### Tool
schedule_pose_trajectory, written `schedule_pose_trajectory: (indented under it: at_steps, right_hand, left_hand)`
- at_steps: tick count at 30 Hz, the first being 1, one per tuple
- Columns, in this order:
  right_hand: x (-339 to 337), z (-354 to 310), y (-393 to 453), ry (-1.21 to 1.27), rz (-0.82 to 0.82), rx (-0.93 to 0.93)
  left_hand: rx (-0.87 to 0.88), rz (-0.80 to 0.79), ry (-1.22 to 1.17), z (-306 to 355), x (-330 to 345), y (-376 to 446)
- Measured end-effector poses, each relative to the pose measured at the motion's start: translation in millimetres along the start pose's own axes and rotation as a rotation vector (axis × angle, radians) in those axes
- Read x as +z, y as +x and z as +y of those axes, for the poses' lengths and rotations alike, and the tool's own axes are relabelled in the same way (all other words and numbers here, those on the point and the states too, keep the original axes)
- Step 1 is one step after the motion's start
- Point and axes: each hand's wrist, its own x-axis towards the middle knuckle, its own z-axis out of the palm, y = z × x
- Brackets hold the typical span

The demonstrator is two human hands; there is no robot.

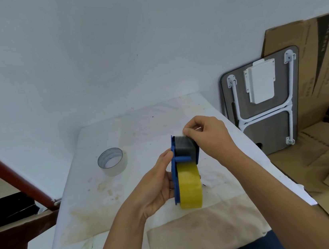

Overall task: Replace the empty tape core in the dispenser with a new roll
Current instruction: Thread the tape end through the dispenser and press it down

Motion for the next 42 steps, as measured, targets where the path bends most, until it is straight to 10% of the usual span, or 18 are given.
schedule_pose_trajectory:
  at_steps: [31,42]
  right_hand:
    - [-1,3,10,0.084,-0.023,0.099]
    - [-13,1,15,0.375,-0.275,0.355]
  left_hand:
    - [0.034,-0.077,0.067,2,-2,-11]
    - [0.033,-0.129,0.095,6,-5,-16]
